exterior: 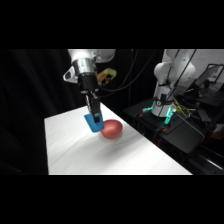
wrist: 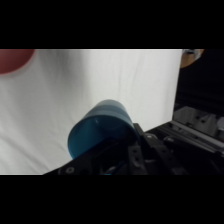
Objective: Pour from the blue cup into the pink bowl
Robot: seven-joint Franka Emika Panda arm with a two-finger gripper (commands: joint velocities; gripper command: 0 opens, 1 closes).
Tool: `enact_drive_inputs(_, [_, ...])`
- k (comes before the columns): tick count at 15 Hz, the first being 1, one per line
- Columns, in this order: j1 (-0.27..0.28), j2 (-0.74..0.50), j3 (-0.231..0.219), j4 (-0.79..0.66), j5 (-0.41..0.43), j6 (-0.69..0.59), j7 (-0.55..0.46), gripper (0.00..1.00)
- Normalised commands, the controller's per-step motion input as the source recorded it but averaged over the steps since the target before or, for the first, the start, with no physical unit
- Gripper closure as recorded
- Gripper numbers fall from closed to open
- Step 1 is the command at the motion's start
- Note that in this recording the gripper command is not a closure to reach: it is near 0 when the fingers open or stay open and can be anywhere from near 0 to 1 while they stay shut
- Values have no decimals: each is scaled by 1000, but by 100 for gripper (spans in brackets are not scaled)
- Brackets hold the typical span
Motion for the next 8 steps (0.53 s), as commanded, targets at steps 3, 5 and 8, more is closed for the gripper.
enact_drive_inputs(3, [113,124,38,-85,-756,551,702,15])
enact_drive_inputs(5, [141,101,-73,-106,-784,471,833,15])
enact_drive_inputs(8, [151,183,-118,38,-586,225,740,15])
